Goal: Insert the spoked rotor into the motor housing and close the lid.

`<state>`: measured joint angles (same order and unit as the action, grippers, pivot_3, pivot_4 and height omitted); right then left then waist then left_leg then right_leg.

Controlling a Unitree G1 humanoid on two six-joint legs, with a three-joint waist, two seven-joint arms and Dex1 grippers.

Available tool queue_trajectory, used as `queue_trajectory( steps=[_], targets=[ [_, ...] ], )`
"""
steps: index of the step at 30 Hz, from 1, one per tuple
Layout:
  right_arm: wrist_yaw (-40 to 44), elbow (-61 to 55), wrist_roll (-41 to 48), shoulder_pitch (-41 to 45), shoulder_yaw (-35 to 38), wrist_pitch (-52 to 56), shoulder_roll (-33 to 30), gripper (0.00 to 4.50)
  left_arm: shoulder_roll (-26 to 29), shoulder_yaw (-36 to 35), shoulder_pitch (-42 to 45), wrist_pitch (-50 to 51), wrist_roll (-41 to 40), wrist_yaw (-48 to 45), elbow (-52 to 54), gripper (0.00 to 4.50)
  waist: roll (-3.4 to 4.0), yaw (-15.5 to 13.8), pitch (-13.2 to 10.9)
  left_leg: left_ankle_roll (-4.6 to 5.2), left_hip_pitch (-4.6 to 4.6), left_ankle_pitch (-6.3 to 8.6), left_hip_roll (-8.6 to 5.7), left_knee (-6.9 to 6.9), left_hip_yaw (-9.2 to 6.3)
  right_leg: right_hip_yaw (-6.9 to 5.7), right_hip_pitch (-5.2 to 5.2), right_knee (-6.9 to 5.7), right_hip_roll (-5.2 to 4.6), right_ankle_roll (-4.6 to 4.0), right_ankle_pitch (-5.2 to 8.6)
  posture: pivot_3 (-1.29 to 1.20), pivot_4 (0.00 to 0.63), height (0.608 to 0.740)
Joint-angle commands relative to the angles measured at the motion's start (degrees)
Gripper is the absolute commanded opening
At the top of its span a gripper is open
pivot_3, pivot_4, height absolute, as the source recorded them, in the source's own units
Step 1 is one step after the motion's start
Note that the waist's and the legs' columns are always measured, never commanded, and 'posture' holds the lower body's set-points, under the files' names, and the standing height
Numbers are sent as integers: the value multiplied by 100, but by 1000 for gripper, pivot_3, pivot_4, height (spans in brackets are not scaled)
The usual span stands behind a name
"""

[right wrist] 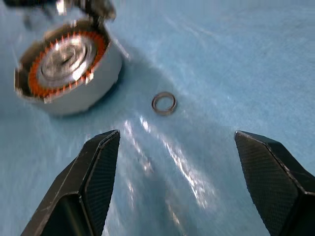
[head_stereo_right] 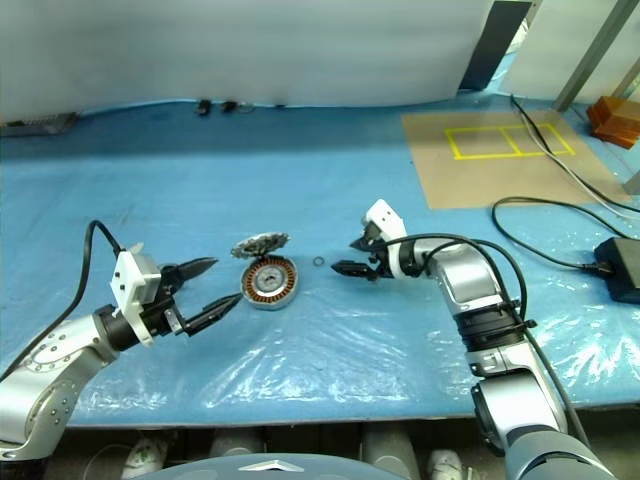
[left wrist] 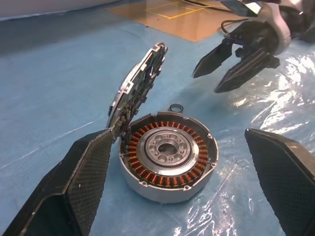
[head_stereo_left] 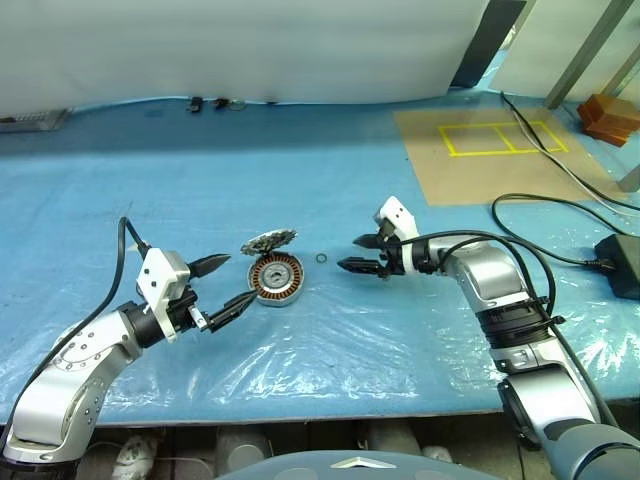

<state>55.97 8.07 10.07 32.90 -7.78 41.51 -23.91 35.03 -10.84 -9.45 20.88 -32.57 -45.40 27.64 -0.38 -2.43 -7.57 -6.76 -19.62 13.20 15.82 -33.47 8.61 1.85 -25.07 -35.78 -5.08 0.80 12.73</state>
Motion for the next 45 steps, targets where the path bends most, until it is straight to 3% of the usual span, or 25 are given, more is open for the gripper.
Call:
queue_trajectory(
  steps=[1,20,31,34,41,45],
  targets=[
    [-310,195,-68,58,42,-890,194,3894,151,-164,43,132,-195,-98,81,4500,0,-1,0,0,2,0,0,0,0,0,2,1,0,0,0,0,150,740],
    [-9,1289,-572,132,-868,-2550,505,3894,166,27,-134,103,-48,-246,157,4500,0,5,0,0,-6,0,0,10,-1,-8,0,10,-2,0,0,0,150,740],
    [-209,1920,-769,230,-830,-2867,631,3894,246,157,-329,179,-56,-478,191,4500,0,11,0,0,-3,0,0,10,-1,-8,3,10,-2,-1,1,0,150,740],
    [-198,1996,-811,219,-825,-2916,569,3278,269,140,-349,167,-37,-501,173,4500,0,9,0,0,-2,0,0,10,-1,-8,4,10,-2,-1,1,0,150,740],
    [-218,2183,-919,179,-867,-3041,557,976,386,154,-354,176,-12,-554,146,4500,-1,10,1,0,0,0,0,11,0,-8,6,11,-2,-1,1,0,150,740],
    [-230,2168,-942,197,-911,-3035,662,976,408,125,-322,178,-18,-546,127,4500,-3,19,2,0,5,1,0,11,0,-8,9,10,-2,-1,1,0,150,740]
  ],
)
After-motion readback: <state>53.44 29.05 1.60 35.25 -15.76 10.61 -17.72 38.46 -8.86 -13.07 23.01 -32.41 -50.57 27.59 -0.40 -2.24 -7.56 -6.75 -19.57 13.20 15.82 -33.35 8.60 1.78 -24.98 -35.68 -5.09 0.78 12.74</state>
